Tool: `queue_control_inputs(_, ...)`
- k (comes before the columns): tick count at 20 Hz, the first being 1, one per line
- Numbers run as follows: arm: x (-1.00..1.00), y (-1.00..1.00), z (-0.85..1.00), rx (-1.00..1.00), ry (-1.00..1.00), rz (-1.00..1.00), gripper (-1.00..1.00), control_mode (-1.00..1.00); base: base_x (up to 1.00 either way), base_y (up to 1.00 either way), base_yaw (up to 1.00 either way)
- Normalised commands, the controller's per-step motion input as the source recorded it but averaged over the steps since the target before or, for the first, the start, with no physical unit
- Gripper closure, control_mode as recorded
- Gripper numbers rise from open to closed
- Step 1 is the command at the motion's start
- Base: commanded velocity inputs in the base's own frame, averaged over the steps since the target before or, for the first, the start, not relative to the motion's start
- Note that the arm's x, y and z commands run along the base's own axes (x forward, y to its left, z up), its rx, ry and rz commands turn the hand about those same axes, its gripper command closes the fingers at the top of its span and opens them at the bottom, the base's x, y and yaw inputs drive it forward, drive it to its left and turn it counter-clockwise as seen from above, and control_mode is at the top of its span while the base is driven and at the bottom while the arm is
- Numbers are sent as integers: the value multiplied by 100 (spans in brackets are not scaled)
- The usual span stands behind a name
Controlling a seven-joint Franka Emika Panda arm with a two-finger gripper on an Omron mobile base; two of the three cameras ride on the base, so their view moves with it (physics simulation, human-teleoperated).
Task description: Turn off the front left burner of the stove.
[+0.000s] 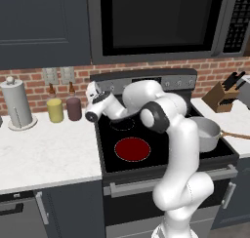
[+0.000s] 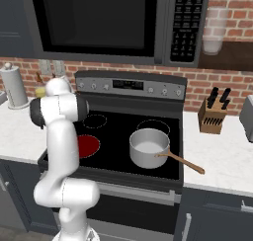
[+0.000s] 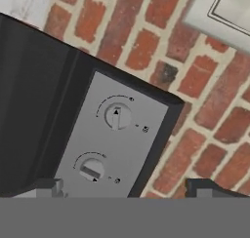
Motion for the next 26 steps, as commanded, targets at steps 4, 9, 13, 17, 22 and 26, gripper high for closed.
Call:
queue_control_inputs(4, 38, 0, 0, 0, 0, 0, -100, -100, 0, 0, 0)
queue_control_inputs(9, 32, 0, -5, 0, 0, 0, -100, -100, 0, 0, 0)
queue_control_inputs(13, 25, 0, -14, 0, 0, 0, -100, -100, 0, 0, 0)
queue_control_inputs(17, 24, 0, -13, 0, 0, 0, -100, -100, 0, 0, 0)
queue_control_inputs(22, 31, 0, -8, 0, 0, 0, -100, -100, 0, 0, 0)
queue_control_inputs(26, 32, 0, -7, 0, 0, 0, -100, -100, 0, 0, 0)
